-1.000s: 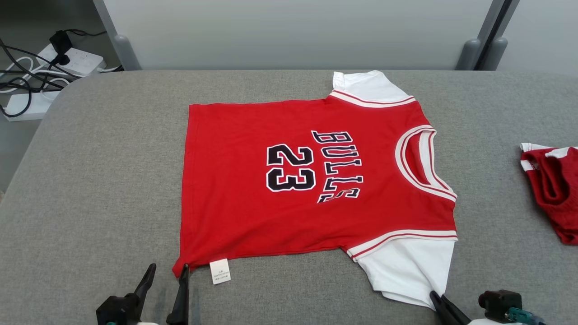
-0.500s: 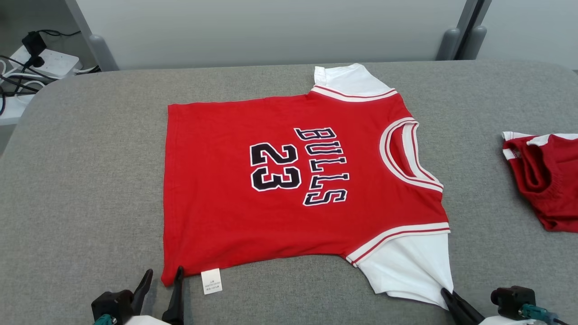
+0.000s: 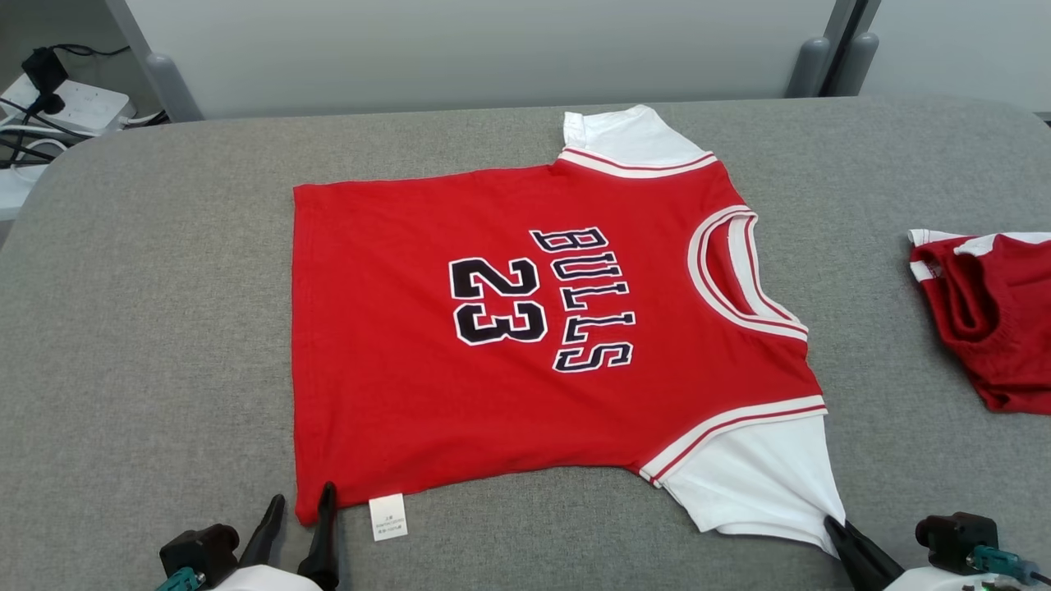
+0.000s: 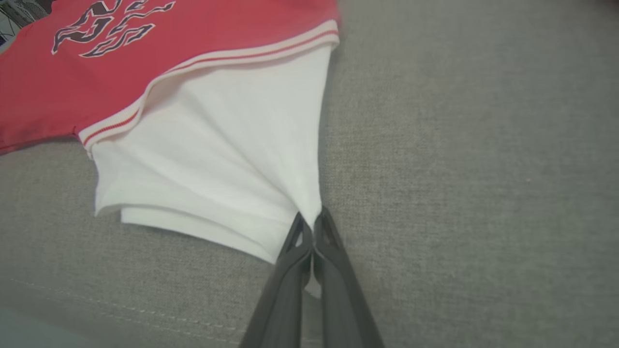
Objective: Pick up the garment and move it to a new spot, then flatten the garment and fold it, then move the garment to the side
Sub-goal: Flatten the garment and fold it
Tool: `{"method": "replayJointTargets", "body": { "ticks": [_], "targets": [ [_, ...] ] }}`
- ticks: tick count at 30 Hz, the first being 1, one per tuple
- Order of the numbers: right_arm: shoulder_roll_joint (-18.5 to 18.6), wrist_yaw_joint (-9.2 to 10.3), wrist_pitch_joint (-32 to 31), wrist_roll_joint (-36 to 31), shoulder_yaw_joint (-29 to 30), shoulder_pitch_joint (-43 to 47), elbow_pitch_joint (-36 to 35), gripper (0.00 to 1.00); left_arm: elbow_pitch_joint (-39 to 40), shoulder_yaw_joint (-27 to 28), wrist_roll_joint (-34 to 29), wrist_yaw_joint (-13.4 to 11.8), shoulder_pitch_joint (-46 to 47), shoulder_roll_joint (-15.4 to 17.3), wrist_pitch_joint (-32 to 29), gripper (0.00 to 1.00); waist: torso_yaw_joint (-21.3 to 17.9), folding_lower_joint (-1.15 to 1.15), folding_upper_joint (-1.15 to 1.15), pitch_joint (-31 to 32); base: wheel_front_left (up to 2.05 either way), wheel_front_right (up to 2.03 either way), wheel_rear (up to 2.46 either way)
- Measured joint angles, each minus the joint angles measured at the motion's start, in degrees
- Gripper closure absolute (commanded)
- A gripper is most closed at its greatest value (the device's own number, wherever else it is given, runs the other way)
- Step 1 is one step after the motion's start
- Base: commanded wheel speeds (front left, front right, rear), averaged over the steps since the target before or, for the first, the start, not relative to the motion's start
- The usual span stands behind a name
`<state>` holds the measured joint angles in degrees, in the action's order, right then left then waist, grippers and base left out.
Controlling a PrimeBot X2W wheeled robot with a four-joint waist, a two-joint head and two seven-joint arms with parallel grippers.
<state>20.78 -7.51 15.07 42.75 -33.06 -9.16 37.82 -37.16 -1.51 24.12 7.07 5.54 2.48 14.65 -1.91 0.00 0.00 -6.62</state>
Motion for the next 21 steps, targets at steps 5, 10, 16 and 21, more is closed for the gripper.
{"method": "replayJointTargets", "body": {
  "ticks": [5,10,16,21],
  "targets": [
    [1.1,-0.01,0.0,0.2,-0.2,-0.6,-0.1,1.00,-1.2,-2.6,3.1,0.0,0.7,-0.1,0.0,0.41,-0.2,0.00,0.00,-0.2,0.00,0.00,0.00],
    [1.3,0.00,0.0,0.2,0.2,-0.9,-0.1,1.00,-1.8,-3.5,4.2,0.0,0.8,-0.1,0.0,0.58,-0.3,0.00,0.00,-0.3,0.00,0.00,0.00],
    [1.3,0.00,-0.4,0.1,1.6,-0.9,-1.3,1.00,-1.4,-4.0,4.6,0.0,0.8,-0.1,0.0,1.00,-0.2,0.00,0.00,-0.1,0.00,0.00,0.00],
    [1.0,0.01,-0.4,-0.1,4.3,-0.9,-4.7,1.00,2.0,-3.1,4.2,0.0,0.7,-0.1,0.0,1.00,0.1,0.00,0.00,0.6,0.00,0.00,0.00]
  ]
}}
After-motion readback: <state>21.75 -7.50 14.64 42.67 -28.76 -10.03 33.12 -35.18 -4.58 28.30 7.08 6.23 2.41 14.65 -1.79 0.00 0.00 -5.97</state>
